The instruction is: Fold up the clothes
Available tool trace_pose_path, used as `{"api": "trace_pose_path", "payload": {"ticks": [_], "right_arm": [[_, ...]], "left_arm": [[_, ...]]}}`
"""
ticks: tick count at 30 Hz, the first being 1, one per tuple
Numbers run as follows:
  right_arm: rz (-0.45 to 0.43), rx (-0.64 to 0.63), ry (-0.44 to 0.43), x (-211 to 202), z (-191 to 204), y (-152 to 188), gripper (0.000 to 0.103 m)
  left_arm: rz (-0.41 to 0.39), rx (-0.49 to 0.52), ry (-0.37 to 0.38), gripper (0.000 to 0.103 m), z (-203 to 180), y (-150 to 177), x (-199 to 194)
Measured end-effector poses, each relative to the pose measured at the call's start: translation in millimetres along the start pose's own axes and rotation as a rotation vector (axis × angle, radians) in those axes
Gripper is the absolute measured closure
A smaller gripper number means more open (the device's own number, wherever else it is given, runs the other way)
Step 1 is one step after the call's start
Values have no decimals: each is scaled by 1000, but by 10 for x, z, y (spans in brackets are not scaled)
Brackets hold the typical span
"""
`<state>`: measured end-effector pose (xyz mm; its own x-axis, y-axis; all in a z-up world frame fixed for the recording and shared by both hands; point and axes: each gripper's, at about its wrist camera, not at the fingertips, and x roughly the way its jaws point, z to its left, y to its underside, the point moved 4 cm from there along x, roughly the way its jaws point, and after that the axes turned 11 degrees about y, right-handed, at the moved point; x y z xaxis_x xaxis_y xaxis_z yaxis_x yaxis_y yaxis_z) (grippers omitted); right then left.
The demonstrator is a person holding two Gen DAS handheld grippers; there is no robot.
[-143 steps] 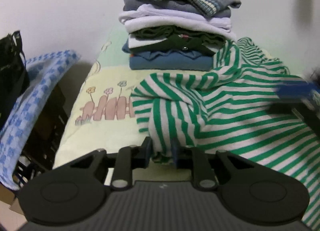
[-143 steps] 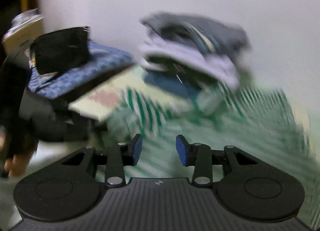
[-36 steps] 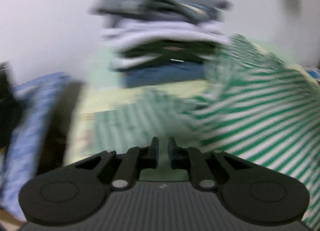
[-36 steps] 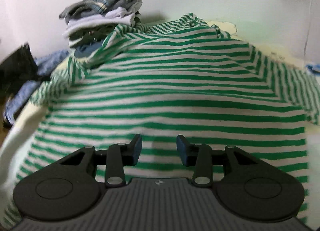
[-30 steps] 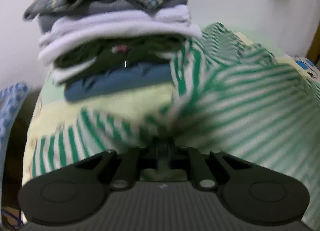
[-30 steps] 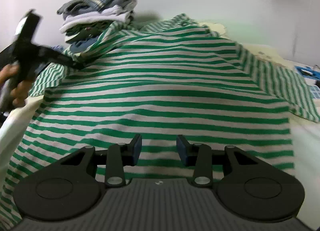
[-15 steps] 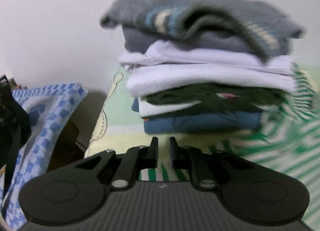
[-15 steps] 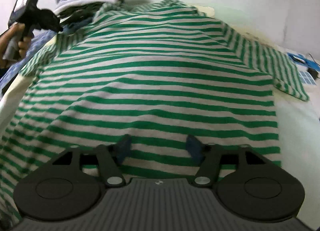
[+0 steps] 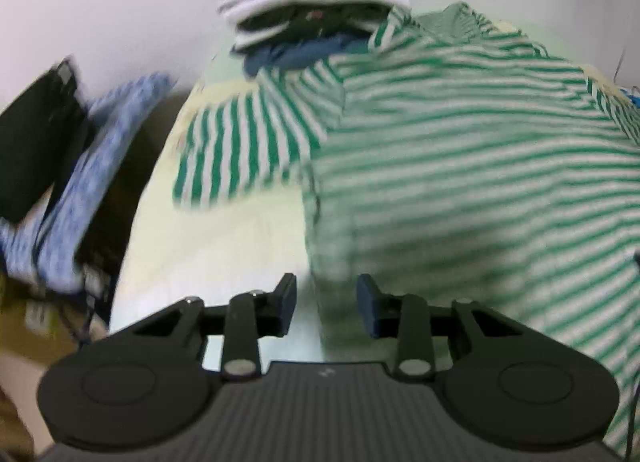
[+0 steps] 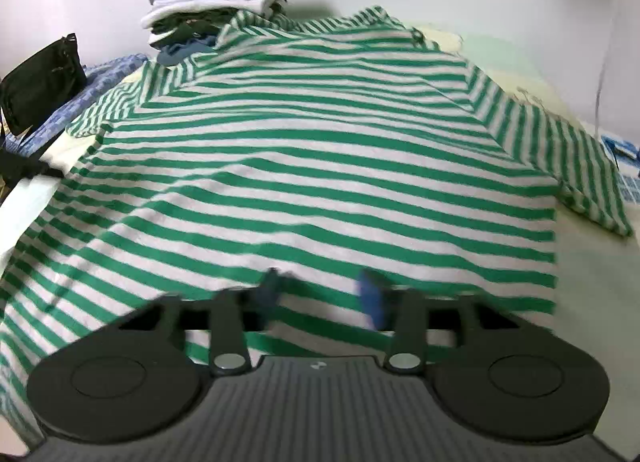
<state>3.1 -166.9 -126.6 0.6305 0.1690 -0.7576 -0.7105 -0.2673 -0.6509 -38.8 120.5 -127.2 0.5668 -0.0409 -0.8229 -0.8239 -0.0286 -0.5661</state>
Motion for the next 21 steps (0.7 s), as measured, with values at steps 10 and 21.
{"api": "trace_pose_path", "payload": {"ticks": [10,21], "right_arm": [[-13,-52,-10,-295,-310,395,93],[-2,-53,31,-430,-231,420,84]], "left_arm": [[37,-106,-118,97,-378,492,-184],[56,-69,-123,92,-516,474,-137]]}}
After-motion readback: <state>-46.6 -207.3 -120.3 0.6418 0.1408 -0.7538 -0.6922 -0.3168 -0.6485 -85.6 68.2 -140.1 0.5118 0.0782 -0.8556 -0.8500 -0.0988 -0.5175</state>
